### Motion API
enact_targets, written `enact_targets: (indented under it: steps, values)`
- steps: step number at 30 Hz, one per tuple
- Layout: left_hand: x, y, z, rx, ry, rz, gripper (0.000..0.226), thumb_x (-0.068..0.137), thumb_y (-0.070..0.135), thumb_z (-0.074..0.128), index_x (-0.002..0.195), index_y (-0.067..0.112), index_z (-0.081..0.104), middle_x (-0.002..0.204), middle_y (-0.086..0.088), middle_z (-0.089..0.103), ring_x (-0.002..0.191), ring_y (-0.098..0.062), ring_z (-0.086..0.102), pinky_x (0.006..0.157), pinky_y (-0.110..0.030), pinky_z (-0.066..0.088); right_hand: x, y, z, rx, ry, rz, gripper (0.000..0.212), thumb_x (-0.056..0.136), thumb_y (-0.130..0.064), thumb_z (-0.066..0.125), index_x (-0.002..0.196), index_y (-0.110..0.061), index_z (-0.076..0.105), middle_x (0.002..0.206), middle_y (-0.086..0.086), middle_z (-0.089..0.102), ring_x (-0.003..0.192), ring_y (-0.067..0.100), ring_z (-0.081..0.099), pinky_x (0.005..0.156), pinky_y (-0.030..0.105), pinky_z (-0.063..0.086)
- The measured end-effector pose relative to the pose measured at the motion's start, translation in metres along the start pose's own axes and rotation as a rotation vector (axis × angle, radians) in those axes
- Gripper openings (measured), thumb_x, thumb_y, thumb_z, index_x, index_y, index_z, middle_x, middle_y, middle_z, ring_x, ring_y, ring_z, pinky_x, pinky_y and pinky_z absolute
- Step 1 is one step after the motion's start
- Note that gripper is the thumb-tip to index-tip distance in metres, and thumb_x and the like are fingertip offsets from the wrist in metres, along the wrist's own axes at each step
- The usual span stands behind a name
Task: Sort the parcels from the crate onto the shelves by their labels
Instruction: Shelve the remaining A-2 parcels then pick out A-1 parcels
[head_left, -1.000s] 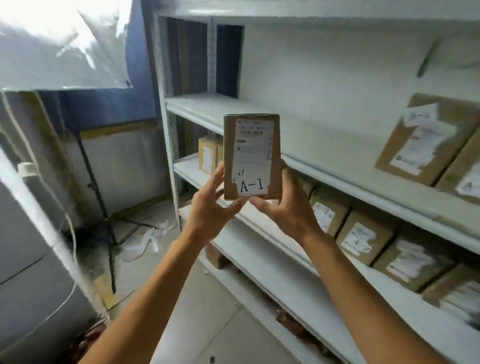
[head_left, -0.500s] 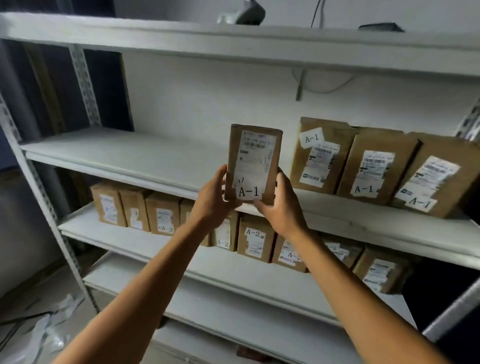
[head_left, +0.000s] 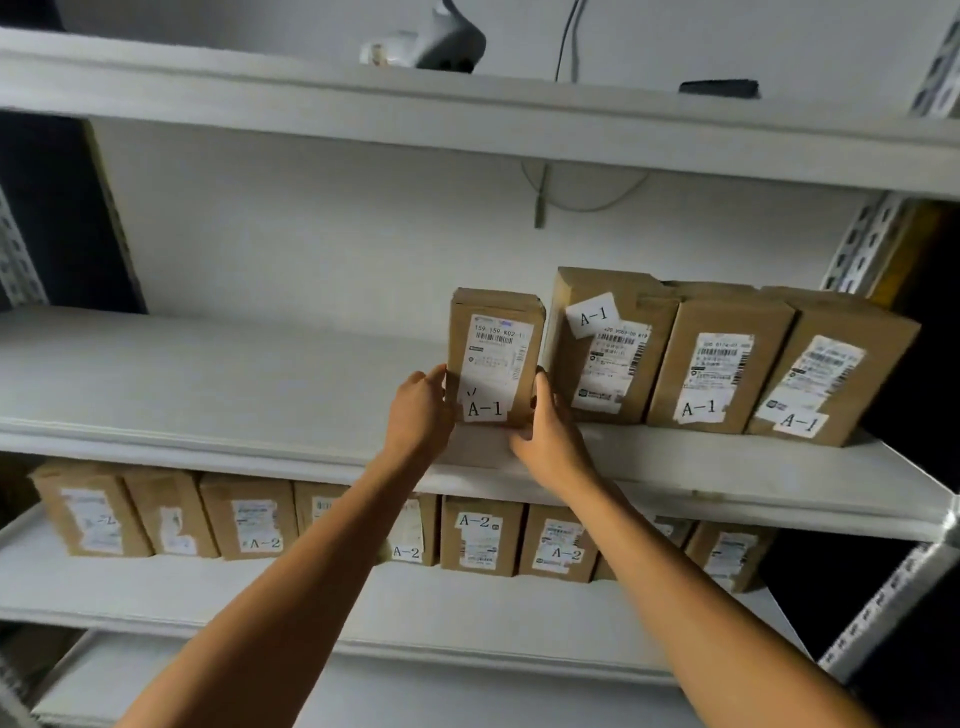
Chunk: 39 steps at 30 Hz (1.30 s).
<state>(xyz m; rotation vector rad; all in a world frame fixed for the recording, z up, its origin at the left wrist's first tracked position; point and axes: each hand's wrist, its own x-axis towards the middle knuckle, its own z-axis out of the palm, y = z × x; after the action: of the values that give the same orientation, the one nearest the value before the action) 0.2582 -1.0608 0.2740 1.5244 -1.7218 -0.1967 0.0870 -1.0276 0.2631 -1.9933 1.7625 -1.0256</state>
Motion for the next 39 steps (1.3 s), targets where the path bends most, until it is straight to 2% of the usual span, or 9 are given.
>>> enact_targets:
  steps: [2,5,10,14,20,27,32,35,39]
  values:
    - [0.004,-0.002,0.007,-0.071,-0.047,-0.028,0.036,0.091,0.020,0.063,0.126,0.014,0.061,0.110,-0.009,0.072,0.092,-0.027,0.069,0.080,-0.033,0.057,-0.003,0.007,0.002,0.012,0.046,0.000,0.079,0.091,-0.012,0.066,0.153,-0.021,0.018,0.140,-0.003,0.042,0.111,0.022,0.057,0.085,0.032,0.051]
    - [0.000,-0.005,0.018,-0.206,-0.102,-0.053,0.048,0.088,0.012,0.063,0.134,0.013,0.051,0.113,-0.006,0.073,0.096,-0.024,0.071,0.087,-0.038,0.057,-0.002,0.017,0.010,-0.107,0.126,-0.048,0.054,0.090,-0.019,0.066,0.137,-0.025,0.039,0.133,0.003,0.050,0.096,0.020,0.059,0.069,0.029,0.047]
    - [0.007,-0.017,0.028,-0.258,-0.062,0.030,0.039,0.080,0.004,0.061,0.116,0.018,0.052,0.106,-0.002,0.066,0.088,-0.018,0.067,0.082,-0.041,0.058,0.007,0.019,0.018,-0.211,0.125,-0.041,0.065,0.092,-0.029,0.063,0.150,-0.033,0.035,0.145,0.000,0.040,0.114,0.025,0.058,0.083,0.034,0.052]
    - [0.006,-0.020,0.028,-0.281,-0.082,0.078,0.050,0.081,0.005,0.062,0.128,0.022,0.057,0.109,0.003,0.058,0.091,-0.009,0.060,0.088,-0.033,0.056,0.008,0.020,0.017,-0.190,0.144,-0.015,0.065,0.092,-0.032,0.062,0.151,-0.034,0.033,0.145,-0.004,0.038,0.117,0.022,0.057,0.085,0.033,0.052]
    - [0.003,-0.021,0.027,-0.294,-0.103,0.130,0.056,0.082,0.011,0.067,0.131,0.025,0.046,0.111,0.007,0.068,0.100,-0.011,0.064,0.090,-0.030,0.054,0.010,0.017,0.018,-0.232,0.136,-0.014,0.069,0.093,-0.037,0.062,0.154,-0.031,0.029,0.145,-0.002,0.037,0.120,0.021,0.055,0.087,0.031,0.050]
    - [-0.002,-0.017,0.033,0.060,-0.100,0.153,0.063,0.086,0.028,0.062,0.144,0.035,0.040,0.124,0.001,0.056,0.108,-0.021,0.058,0.083,-0.041,0.057,0.010,0.013,0.018,-0.325,0.114,0.047,0.067,0.094,-0.043,0.057,0.152,-0.031,0.027,0.139,0.002,0.042,0.120,0.024,0.052,0.084,0.033,0.048]
    - [-0.002,-0.013,0.031,0.126,-0.145,0.204,0.062,0.087,0.028,0.061,0.144,0.031,0.040,0.128,0.003,0.061,0.111,-0.022,0.057,0.082,-0.039,0.055,0.010,0.009,0.019,-0.390,0.108,0.060,0.061,0.095,-0.044,0.053,0.149,-0.024,0.036,0.144,0.003,0.045,0.129,0.024,0.047,0.095,0.036,0.046]
    - [-0.002,-0.010,0.031,0.223,-0.188,0.171,0.053,0.088,0.031,0.056,0.140,0.028,0.047,0.127,0.000,0.063,0.112,-0.026,0.057,0.083,-0.039,0.052,0.008,0.007,0.018,-0.436,0.074,0.063,0.054,0.095,-0.045,0.050,0.142,-0.018,0.047,0.144,0.004,0.047,0.129,0.026,0.046,0.101,0.039,0.041]
    - [-0.005,-0.006,0.033,0.358,-0.250,0.198,0.033,0.092,0.036,0.047,0.117,0.021,0.063,0.127,0.001,0.063,0.113,-0.025,0.057,0.080,-0.035,0.048,0.008,0.008,0.019,-0.475,0.053,0.031,0.047,0.095,-0.045,0.047,0.132,-0.016,0.055,0.138,0.005,0.053,0.125,0.026,0.047,0.101,0.039,0.039]
